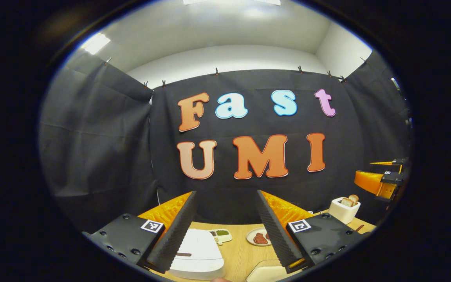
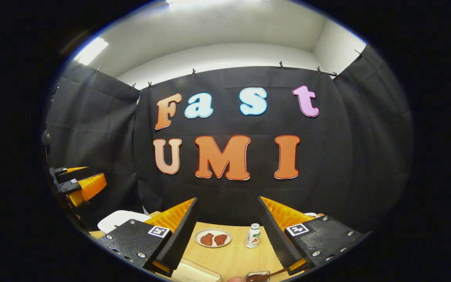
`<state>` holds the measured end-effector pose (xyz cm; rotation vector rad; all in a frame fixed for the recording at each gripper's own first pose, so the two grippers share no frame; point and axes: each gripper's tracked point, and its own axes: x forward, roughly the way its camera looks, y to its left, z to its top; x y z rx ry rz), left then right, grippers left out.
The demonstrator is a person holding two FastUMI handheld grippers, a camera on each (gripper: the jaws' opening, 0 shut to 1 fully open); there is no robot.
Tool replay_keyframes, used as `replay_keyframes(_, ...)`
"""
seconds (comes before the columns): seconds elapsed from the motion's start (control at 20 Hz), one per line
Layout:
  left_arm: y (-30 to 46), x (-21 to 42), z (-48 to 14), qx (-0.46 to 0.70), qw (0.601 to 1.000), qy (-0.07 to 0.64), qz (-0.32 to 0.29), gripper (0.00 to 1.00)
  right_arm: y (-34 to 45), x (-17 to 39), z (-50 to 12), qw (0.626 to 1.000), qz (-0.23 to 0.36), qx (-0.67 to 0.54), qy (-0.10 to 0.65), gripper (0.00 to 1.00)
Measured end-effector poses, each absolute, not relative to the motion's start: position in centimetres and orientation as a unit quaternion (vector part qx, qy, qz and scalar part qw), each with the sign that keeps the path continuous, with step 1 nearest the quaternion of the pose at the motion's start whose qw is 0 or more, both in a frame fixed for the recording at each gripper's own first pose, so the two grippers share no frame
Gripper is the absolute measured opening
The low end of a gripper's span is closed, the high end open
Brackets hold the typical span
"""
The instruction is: Close the left gripper, press the button to open the rice cooker; take a wooden spoon from the chopstick holder with the right hand, scoop a spoonful of rice and pour it into the rice cooker, then put the wooden spoon back into the chopstick holder.
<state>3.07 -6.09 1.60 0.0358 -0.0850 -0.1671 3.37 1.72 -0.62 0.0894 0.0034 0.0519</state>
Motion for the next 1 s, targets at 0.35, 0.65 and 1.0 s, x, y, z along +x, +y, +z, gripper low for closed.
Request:
replay_keyframes(0.35,-7.3,2.6,2.4,0.011,0.994,-0.051,-0.096,0.99,2.8,3.0,1.0,0.998,0.040,0.045,-0.017,0.93)
replay_keyframes(0.65,-7.3,3.0,2.3,0.016,0.994,-0.051,-0.093,0.99,2.3,3.2,1.9,0.997,0.038,0.053,-0.037,0.92)
replay_keyframes(1.0,-7.1,3.1,1.8,0.016,0.995,-0.046,-0.087,0.99,2.4,3.5,2.2,0.997,0.039,0.049,-0.041,0.92)
